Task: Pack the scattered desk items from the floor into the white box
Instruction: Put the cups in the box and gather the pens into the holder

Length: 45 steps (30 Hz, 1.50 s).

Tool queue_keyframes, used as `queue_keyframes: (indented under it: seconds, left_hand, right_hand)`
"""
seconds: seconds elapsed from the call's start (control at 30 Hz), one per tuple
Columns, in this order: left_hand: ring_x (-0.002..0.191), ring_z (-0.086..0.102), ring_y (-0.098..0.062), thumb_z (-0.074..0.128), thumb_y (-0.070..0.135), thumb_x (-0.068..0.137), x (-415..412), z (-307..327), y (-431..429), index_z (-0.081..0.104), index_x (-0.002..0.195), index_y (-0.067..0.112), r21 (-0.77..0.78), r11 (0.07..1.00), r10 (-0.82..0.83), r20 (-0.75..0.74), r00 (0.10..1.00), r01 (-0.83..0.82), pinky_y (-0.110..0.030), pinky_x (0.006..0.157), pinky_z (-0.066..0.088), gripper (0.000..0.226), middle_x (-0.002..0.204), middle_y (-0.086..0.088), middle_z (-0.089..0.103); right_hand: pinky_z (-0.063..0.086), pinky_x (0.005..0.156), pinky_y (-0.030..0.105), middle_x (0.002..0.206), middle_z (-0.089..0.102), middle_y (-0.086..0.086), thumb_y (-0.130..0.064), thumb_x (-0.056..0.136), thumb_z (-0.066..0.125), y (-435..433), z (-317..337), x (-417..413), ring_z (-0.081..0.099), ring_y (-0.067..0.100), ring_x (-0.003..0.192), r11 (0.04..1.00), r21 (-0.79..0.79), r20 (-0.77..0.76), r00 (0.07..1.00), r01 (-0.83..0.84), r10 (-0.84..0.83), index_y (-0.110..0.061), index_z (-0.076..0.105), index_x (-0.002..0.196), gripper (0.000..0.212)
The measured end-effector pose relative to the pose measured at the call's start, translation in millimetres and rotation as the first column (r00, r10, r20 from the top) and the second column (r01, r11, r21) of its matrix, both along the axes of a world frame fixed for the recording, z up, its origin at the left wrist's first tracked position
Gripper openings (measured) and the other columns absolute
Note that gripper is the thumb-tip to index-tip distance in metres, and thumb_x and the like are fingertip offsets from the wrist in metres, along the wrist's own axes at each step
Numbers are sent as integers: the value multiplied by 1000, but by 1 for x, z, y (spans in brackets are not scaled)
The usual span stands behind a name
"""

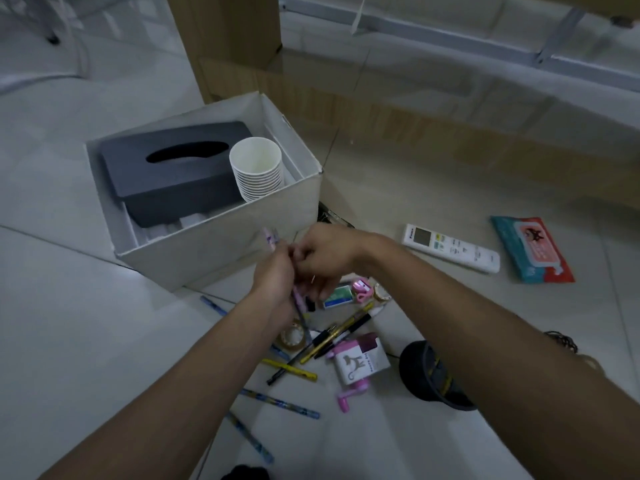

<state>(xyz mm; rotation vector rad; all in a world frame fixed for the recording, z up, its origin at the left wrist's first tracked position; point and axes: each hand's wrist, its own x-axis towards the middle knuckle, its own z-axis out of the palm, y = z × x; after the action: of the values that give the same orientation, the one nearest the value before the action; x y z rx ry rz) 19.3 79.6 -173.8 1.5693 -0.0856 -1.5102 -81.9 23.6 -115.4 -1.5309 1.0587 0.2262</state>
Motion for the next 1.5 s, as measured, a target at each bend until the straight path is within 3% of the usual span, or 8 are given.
queue_keyframes:
  seconds: [0.17, 0.23, 0.33, 0.47, 0.93, 1.2, 1.33, 1.5]
  left_hand:
    - [24, 38, -7, 33, 26, 106, 35, 0, 10, 50, 91, 20, 145, 983, -123, 65, 990, 113, -10, 31, 30, 23, 66, 0, 51]
    - [24, 26, -3, 36, 24, 105, 51, 10, 11, 48, 85, 21, 158, 964, -231, 91, 969, 215, -8, 29, 20, 24, 64, 4, 40]
    - [29, 21, -3, 42, 28, 103, 70, 20, 14, 48, 81, 23, 189, 922, -366, 139, 920, 338, -11, 29, 15, 23, 65, 5, 31]
    - [42, 25, -9, 49, 28, 99, 78, 21, 23, 51, 88, 20, 243, 882, -462, 278, 842, 404, -15, 33, 17, 15, 67, 1, 38]
    - [53, 37, -14, 53, 33, 96, 80, 13, 27, 59, 93, 18, 128, 898, -428, 474, 769, 421, -24, 47, 27, 17, 72, -1, 47]
    - [77, 59, -23, 50, 57, 93, 64, 19, 36, 70, 96, 24, 20, 865, -475, 356, 805, 502, -29, 60, 38, 39, 84, -4, 67]
    - [74, 59, -24, 41, 45, 103, 59, 13, 51, 62, 83, 19, 0, 935, -331, 364, 871, 355, -33, 64, 46, 39, 79, -6, 64]
    - [60, 53, -17, 36, 41, 105, 67, 23, 67, 55, 99, 14, -97, 993, -20, 397, 918, 64, -30, 61, 47, 34, 72, -1, 52]
  right_hand:
    - [63, 65, 34, 77, 74, 14, -20, 92, 55, 6, -14, 18, 71, 24, 61, 940, 130, -106, 947, 316, -304, 0, 69, 90, 24]
    - [63, 67, 43, 85, 74, 19, -23, 91, 49, 4, -27, 28, 72, 32, 67, 910, -31, -157, 897, 413, -412, 3, 65, 92, 31]
    - [59, 82, 43, 107, 68, 15, -30, 90, 58, 3, -52, 44, 69, 32, 94, 897, -378, -292, 891, 227, -348, -3, 67, 104, 32]
    - [50, 85, 32, 122, 64, 13, -25, 86, 66, 6, -76, 63, 62, 30, 111, 831, -511, -301, 860, 219, -412, -8, 65, 111, 31]
    - [62, 55, 42, 84, 71, 18, -13, 80, 75, 12, -59, 54, 73, 29, 64, 783, -78, -105, 776, 617, -622, -3, 63, 85, 17]
    - [63, 57, 37, 67, 72, 14, -7, 87, 65, 60, -18, 43, 73, 24, 58, 927, -163, 147, 937, 338, -316, -3, 69, 79, 10]
    - [63, 70, 45, 71, 75, 11, -17, 85, 70, 80, -27, 38, 74, 25, 63, 947, -208, 185, 961, 244, -207, -7, 72, 80, 11]
    - [61, 65, 39, 83, 69, 15, -19, 95, 58, 119, -31, 31, 71, 28, 69, 893, -56, 321, 855, 446, -407, -10, 62, 87, 13]
